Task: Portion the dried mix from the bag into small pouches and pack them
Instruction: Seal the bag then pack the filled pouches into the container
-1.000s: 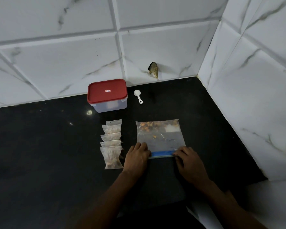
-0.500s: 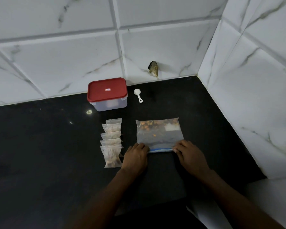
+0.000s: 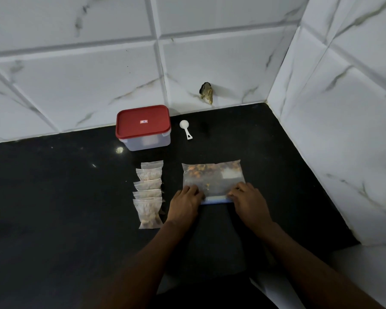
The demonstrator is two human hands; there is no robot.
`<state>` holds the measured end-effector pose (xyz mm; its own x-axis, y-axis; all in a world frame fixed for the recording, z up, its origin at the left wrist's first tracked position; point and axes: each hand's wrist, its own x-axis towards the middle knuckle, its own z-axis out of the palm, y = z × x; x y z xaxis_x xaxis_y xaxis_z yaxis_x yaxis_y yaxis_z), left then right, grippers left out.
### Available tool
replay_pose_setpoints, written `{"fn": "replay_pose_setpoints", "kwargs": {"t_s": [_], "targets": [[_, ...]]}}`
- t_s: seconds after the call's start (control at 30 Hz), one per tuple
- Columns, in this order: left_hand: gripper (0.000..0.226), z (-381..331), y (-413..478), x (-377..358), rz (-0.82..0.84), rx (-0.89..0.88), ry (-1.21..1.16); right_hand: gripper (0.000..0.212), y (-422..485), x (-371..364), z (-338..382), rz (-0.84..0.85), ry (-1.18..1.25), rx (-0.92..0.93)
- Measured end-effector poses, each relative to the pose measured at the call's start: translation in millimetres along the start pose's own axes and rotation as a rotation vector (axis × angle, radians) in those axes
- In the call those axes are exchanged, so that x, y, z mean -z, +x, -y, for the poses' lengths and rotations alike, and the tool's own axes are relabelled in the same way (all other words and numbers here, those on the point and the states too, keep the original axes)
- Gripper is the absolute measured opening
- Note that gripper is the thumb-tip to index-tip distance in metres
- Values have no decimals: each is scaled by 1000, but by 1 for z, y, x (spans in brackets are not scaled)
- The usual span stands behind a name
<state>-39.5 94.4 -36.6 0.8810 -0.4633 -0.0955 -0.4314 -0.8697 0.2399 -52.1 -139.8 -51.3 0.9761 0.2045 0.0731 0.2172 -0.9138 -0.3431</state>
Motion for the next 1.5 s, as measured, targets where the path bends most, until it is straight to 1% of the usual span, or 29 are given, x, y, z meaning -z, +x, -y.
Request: {"fn": "replay_pose_setpoints", "kwargs": {"t_s": [0.03, 0.1, 0.13, 0.23, 0.33, 0.43, 0.57, 0.67, 0.83, 0.9, 1.0, 1.07, 1.13, 1.23, 1.3, 1.4, 1.5], "targets": [[36, 1, -1, -1, -11, 2, -12, 23, -2, -2, -1, -5, 25, 15], [36, 3, -5, -1, -31, 10, -53, 23, -7, -3, -4, -22, 54, 30], [38, 4, -7, -2, -33, 12, -64, 22, -9, -3, -6, -19, 45, 37], [41, 5, -6, 0, -18, 14, -72, 33, -8, 0, -11, 28, 4, 46], [45, 7, 4, 4, -3, 65, -130, 36, 2, 4, -11, 56, -23, 41], [39, 8, 13, 6, 26, 64, -111, 33, 14, 5, -9, 88, -62, 56], [38, 10, 23, 7, 52, 93, -118, 26, 30, 8, -9, 114, -82, 26], [42, 11, 29, 8, 67, 112, -132, 20, 38, 8, -8, 86, -67, 5], [46, 14, 32, 11, 52, 102, -84, 18, 38, 3, -7, 56, -32, -40], [46, 15, 34, 12, 32, 111, -58, 17, 35, 1, -7, 3, -53, -53], [48, 16, 38, 16, -22, 154, -55, 13, 32, 3, -4, -118, -140, -56], [50, 16, 40, 16, -27, 139, -25, 12, 34, 4, -3, -153, -149, -60], [44, 16, 40, 14, -19, 131, -32, 11, 39, 0, -3, -121, -95, -39], [37, 17, 36, 10, -31, 126, -34, 22, 39, -9, -7, -122, 5, 4], [38, 18, 31, 8, -67, 109, -54, 23, 35, -8, -10, -105, 36, 14], [42, 23, 22, 9, -100, 92, -97, 32, 31, -5, -17, -60, 31, 58], [36, 27, 24, 10, -88, 62, -80, 22, 33, -2, -21, -103, 15, 92]]}}
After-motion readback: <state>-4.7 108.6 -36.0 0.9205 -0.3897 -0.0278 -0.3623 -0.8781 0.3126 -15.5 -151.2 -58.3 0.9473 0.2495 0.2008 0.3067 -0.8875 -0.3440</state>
